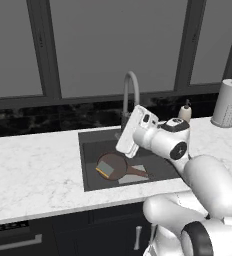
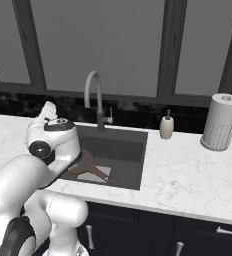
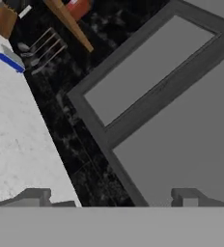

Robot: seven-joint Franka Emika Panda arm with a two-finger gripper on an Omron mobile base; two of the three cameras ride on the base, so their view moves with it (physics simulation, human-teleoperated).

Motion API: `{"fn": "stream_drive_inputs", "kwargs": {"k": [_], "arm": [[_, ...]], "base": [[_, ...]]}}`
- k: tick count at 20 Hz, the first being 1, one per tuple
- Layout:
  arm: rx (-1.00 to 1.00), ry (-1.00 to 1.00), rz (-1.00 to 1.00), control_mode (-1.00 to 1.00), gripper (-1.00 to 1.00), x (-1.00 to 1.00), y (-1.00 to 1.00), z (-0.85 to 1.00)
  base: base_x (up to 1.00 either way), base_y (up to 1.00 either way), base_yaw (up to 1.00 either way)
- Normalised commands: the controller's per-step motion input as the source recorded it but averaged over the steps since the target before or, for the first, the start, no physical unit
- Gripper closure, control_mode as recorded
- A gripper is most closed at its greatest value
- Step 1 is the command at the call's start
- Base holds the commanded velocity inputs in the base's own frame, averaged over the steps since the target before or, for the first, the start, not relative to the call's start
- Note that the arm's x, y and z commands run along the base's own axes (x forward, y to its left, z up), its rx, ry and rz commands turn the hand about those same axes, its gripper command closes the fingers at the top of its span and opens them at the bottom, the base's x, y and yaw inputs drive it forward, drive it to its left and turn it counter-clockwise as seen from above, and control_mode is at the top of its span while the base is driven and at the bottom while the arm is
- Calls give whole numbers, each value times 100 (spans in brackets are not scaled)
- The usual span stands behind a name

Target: Pick the pan and sponge and place them into the sink. Then turn on the water.

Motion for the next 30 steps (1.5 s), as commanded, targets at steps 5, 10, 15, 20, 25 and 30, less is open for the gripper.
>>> {"fn": "stream_drive_inputs", "kwargs": {"k": [5, 10, 15, 20, 25, 30], "arm": [[32, 0, 16, -100, -100, -81, -67, 87], [56, 0, 9, -100, -100, -50, -83, 98], [71, 9, 14, -100, -100, -31, -87, 97], [78, 26, 13, -100, -100, -14, -88, 80], [90, 38, 7, -100, -100, -2, -91, 56], [97, 42, 9, -100, -100, -1, -86, 32]], "base": [[0, 0, 0], [0, 0, 0], [0, 0, 0], [0, 0, 0], [0, 0, 0], [0, 0, 0]]}}
